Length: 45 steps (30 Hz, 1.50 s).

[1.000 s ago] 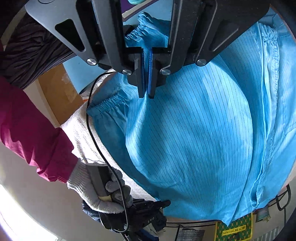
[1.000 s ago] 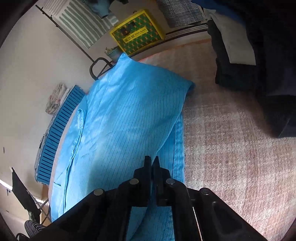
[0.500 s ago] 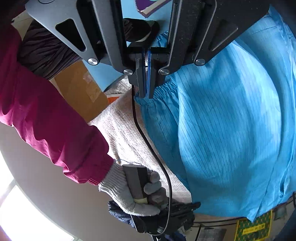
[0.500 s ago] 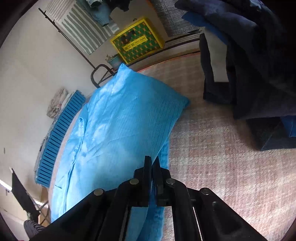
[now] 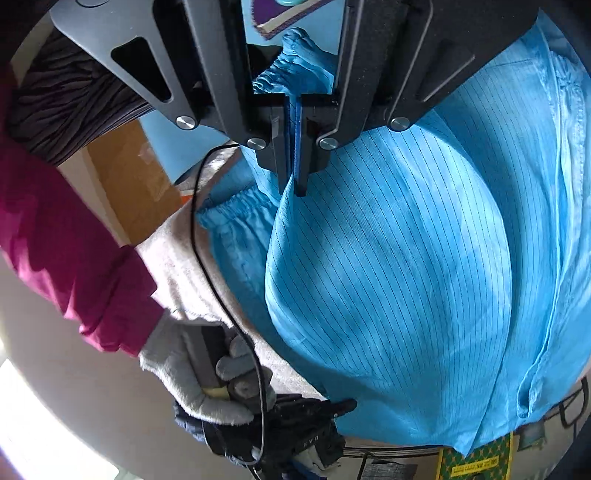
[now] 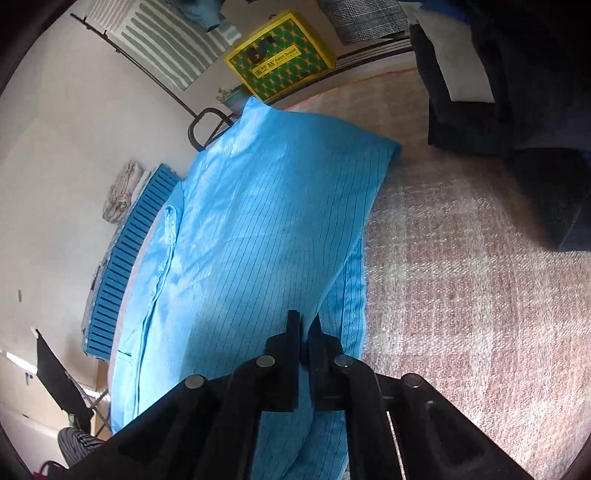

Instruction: Fold large clothes

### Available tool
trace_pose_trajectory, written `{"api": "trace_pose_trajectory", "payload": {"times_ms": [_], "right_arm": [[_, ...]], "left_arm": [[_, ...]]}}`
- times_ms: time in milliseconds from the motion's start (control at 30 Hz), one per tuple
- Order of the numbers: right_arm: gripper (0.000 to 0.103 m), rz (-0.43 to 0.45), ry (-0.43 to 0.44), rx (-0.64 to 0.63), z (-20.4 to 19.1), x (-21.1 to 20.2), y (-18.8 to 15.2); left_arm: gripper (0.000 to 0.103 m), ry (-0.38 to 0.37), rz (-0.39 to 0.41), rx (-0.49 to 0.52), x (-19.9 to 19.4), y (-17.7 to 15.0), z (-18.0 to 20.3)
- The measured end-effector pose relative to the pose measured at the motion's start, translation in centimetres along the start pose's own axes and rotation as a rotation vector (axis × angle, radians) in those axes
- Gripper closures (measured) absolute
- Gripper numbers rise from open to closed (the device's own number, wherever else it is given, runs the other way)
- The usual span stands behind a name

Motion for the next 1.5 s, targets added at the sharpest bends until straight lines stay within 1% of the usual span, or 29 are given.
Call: {"api": "trace_pose_trajectory", "payload": {"times_ms": [100,133,167,200,233,267,300,333,367,400,467,567,667,700,733,767,800,900,967,1033,1100,1200,1300,1333,1367,1400,1433,1467,1500], "right_arm": [[0.103,0.017,-0.02,-0.021,-0.6,-0.2,0.4],[0.103,0.027,-0.023,-0.023,-0.7,-0.4,0.6],[0.103,0.035,-0.025,-0.02,-0.7,-0.6,0.9],[0.103,0.036,-0.032,-0.018,-0.7,-0.6,1.2],[0.103,0.034,-0.055,-0.023,-0.6,-0.6,1.4],[0.103,0.031,-0.091,-0.032,-0.6,-0.5,1.6],[0.103,0.026,-0.112,-0.037,-0.4,-0.4,1.6],[0.103,0.023,-0.125,-0.034,-0.1,-0.3,1.6],[0.103,0.021,-0.137,-0.026,0.4,-0.3,1.6],[0.103,0.017,-0.138,-0.015,0.8,-0.2,1.6],[0.103,0.024,-0.097,-0.007,1.4,-0.5,1.4],[0.099,0.017,-0.071,0.015,1.9,-1.2,1.4],[0.088,0.035,-0.053,0.034,2.2,-2.3,1.1],[0.076,0.03,-0.036,0.05,2.4,-2.6,0.9],[0.071,0.023,-0.005,0.066,2.5,-2.8,0.6],[0.07,0.014,0.029,0.073,2.5,-3.0,0.3],[0.07,0.005,0.038,0.071,2.4,-3.0,0.0],[0.07,-0.024,-0.009,0.051,2.6,-2.5,-0.9],[0.073,-0.011,-0.015,0.055,2.8,-2.3,-1.1],[0.095,-0.015,-0.025,0.042,2.6,-2.0,-1.1],[0.103,-0.006,-0.058,0.023,2.4,-1.9,-1.1],[0.103,0.013,-0.11,0.015,2.5,-2.0,-0.8],[0.102,0.038,-0.091,0.039,2.9,-2.5,-0.7],[0.095,0.043,-0.073,0.06,3.2,-2.7,-0.7],[0.09,0.04,-0.061,0.089,3.6,-2.9,-0.7],[0.078,0.043,-0.046,0.118,4.0,-3.3,-0.7],[0.072,0.055,-0.035,0.143,4.5,-3.8,-0.7],[0.072,0.062,-0.016,0.162,4.8,-4.3,-0.7],[0.072,0.064,0.006,0.175,5.0,-4.9,-1.0]], "left_arm": [[0.103,-0.249,0.056,-0.182,-2.6,1.2,-0.6],[0.103,-0.301,0.073,-0.206,-3.1,1.5,-0.4],[0.103,-0.313,0.076,-0.203,-3.1,1.7,-0.1],[0.103,-0.269,0.071,-0.158,-2.8,1.8,0.4],[0.103,-0.198,0.059,-0.092,-2.3,1.6,1.1],[0.101,-0.13,0.031,-0.043,-1.5,1.3,1.7],[0.097,-0.105,-0.019,-0.024,-0.6,1.0,1.9],[0.088,-0.12,-0.057,-0.026,0.1,0.4,2.0],[0.082,-0.131,-0.063,-0.033,0.3,-0.2,2.3],[0.081,-0.128,-0.048,-0.034,0.1,-0.3,2.3],[0.081,-0.11,-0.02,-0.022,-0.2,-0.4,2.1],[0.08,-0.061,-0.003,-0.014,0.5,0.0,1.5],[0.08,-0.038,-0.027,-0.02,2.3,0.6,0.4],[0.08,-0.045,-0.037,-0.025,3.0,0.5,0.3],[0.08,-0.055,-0.043,-0.032,3.6,0.4,0.3],[0.08,-0.068,-0.049,-0.042,4.1,0.4,0.3],[0.08,-0.08,-0.042,-0.053,4.3,0.5,0.2],[0.08,-0.117,-0.044,-0.073,4.9,0.9,0.7],[0.08,-0.109,-0.047,-0.059,5.0,1.4,1.2],[0.08,-0.104,-0.037,-0.049,4.6,1.5,1.3],[0.08,-0.087,-0.001,-0.077,3.9,1.9,0.9],[0.08,-0.054,0.077,-0.124,2.2,2.9,-0.1],[0.08,0.003,0.111,-0.134,2.2,4.4,-0.9],[0.08,0.028,0.111,-0.128,2.7,4.7,-1.1],[0.08,0.04,0.096,-0.118,3.1,4.7,-1.7],[0.08,0.045,0.064,-0.103,4.1,4.6,-1.7],[0.08,0.054,0.022,-0.081,5.2,4.5,-1.6],[0.08,0.072,0.049,-0.042,5.1,4.4,-1.3],[0.08,0.088,0.034,-0.012,5.1,4.4,-1.0]]}}
Point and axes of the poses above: each gripper's, at about its wrist camera, not at the fingertips, and x roughly the way its jaws point, z to its right, y to its top, the point moved 3 cm from there along x, roughly the way its jaws point, and after that the axes turned 3 degrees about -y, right-handed, at the moved point
